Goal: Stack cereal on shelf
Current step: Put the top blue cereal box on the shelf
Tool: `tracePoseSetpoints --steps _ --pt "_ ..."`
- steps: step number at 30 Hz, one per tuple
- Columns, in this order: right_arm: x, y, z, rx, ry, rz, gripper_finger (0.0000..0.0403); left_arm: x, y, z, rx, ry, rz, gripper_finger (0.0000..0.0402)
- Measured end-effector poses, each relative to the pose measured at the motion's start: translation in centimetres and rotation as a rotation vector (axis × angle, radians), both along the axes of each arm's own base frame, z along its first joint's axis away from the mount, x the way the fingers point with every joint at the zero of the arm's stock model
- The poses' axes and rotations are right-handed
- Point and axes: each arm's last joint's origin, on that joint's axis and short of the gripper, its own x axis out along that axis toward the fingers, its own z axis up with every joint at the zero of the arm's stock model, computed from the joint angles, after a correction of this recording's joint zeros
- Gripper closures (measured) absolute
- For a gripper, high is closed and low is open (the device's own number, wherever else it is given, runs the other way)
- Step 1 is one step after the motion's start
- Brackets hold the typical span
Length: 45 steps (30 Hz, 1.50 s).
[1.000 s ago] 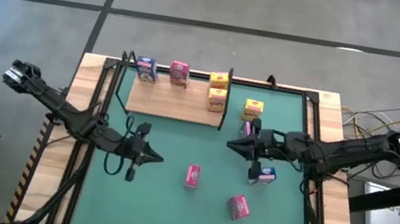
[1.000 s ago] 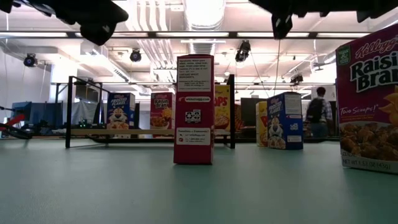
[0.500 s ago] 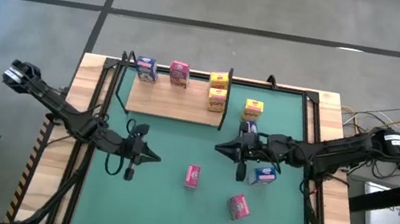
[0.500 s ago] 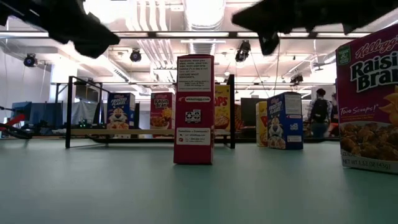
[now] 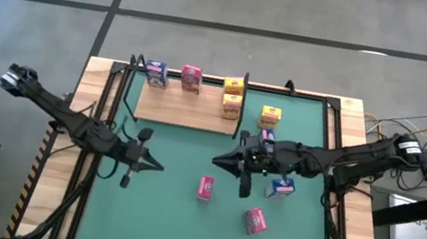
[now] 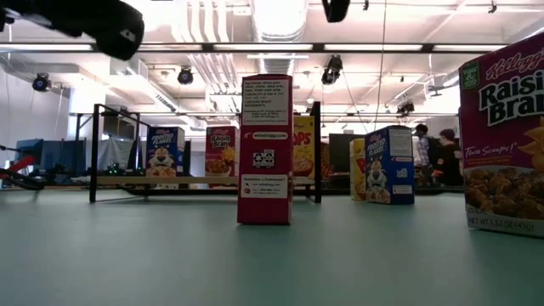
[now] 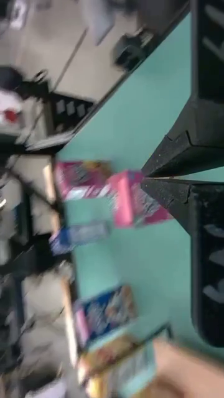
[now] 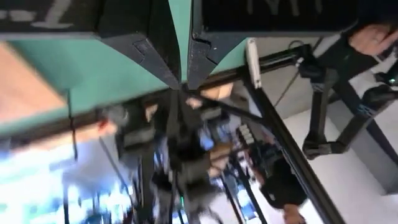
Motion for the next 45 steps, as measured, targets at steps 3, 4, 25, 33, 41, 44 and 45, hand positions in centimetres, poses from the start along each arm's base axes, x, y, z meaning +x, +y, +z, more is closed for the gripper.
tracePoseSetpoints --steps 3,4,25,33,41,44,45 --pt "0.9 0.6 0.9 0.080 0.133 0.002 0.0385 -0.6 0.4 1.2 -0.014 -0.049 0.031 0.0401" --pt "1.1 0.7 1.3 0.100 0.191 -0.003 0.0385 -0.8 0.5 1.6 -0.021 -0.064 0.031 0.0401" --pt "-2.5 -7.8 1.7 0.234 1.338 -0.663 0.0363 -1.5 1.2 4.4 0.066 -0.170 0.141 0.0401" --pt "-2.7 -11.7 0.7 0.307 1.384 -0.724 0.0220 -1.6 1.3 4.2 0.073 -0.149 0.170 0.0401" --pt "-2.5 -12.5 -3.0 0.279 1.425 -0.704 0.0120 -1.6 1.3 3.9 0.016 -0.122 0.181 0.0401" --pt "-2.7 -12.5 -4.8 0.276 1.441 -0.697 0.0106 -1.6 1.3 3.9 -0.008 -0.120 0.185 0.0401" --pt "-2.8 -12.5 -5.4 0.277 1.446 -0.695 0.0104 -1.6 1.3 3.9 -0.012 -0.120 0.186 0.0401"
